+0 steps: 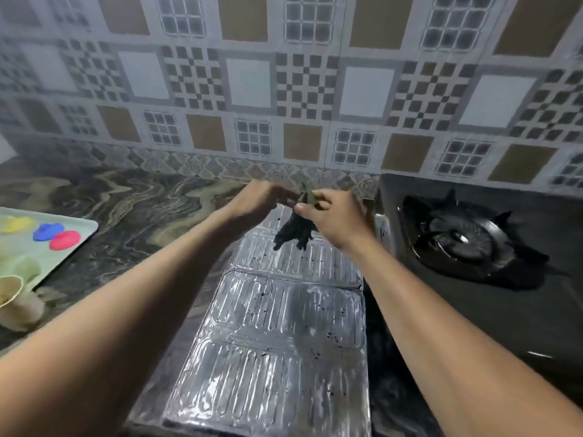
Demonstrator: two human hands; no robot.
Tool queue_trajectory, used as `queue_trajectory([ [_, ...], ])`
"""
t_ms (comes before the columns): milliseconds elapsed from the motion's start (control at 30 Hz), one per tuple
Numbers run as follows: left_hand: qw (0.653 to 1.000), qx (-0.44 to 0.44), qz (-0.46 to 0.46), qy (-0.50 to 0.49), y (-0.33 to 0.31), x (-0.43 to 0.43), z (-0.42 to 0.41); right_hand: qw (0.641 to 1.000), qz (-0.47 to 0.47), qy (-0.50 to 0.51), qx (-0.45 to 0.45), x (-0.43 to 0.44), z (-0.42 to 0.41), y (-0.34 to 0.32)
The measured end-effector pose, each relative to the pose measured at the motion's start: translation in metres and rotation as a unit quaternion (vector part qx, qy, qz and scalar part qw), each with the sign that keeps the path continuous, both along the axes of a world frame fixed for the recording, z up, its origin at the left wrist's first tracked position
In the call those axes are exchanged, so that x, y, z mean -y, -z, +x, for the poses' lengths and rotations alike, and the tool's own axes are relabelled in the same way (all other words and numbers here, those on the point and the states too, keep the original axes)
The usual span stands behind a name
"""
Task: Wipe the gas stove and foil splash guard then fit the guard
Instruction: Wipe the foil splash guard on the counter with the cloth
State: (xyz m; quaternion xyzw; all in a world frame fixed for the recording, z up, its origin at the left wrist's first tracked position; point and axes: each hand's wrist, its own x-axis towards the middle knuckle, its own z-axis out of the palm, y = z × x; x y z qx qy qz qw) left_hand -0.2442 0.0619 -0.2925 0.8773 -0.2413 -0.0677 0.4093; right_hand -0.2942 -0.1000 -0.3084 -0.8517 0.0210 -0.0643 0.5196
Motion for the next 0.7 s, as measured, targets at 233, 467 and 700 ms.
queue_trajectory([
  [233, 0.993, -0.096, -0.059, -0.038, 0.037, -0.002, 0.05, 0.991, -0.043, 0.123, -0.024, -0.015, 0.046, 0.024],
  [467, 0.992, -0.005, 0.116, -0.045, 0.093, -0.017, 0.108, 0.971, -0.138, 0.175, -0.081, -0.014, 0.09, 0.061],
  [700, 0.957, 0.071, 0.274, -0.067, 0.154, -0.05, 0.165, 0.949, -0.208, 0.209, -0.114, -0.033, 0.145, 0.095],
])
